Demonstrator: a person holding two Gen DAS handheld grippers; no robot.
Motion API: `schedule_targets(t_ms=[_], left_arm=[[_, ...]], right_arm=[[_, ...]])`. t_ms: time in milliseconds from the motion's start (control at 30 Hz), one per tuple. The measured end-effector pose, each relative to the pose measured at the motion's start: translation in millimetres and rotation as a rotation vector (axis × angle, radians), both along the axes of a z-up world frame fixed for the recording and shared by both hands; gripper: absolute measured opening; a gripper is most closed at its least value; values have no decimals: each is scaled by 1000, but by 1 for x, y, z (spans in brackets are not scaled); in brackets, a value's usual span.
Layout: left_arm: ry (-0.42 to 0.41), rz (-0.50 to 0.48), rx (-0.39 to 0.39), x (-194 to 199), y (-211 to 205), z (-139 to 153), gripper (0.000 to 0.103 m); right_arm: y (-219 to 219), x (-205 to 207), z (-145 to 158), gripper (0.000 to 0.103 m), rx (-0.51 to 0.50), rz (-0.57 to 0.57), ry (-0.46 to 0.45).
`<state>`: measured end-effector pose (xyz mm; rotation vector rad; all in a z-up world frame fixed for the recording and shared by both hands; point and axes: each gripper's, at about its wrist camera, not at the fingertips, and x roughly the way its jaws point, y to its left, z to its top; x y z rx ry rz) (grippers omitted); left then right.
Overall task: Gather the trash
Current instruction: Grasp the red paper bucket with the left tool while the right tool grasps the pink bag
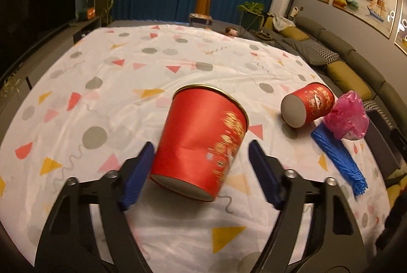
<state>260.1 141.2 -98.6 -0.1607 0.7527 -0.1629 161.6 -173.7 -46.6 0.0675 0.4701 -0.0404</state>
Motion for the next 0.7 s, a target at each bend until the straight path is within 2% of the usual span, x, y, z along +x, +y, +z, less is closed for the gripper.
schedule_targets(t_ms=[33, 200, 333, 600, 700], left_arm=[[5, -7, -9, 1, 0, -1, 64], [5, -22, -31, 1, 0, -2, 62], [-27, -19, -42, -3, 1, 1, 60], [-77, -45, -48, -16, -8, 11, 60], [-87, -57, -54, -20, -11, 13, 60]], right_arm=[[1, 3, 0, 84, -2, 2, 1], [2, 21, -3, 84, -13, 3, 17], [1, 33, -9, 78, -16, 3, 44], [0, 57, -23, 63, -20, -1, 96], [-3, 62, -28, 54, -11, -4, 117]])
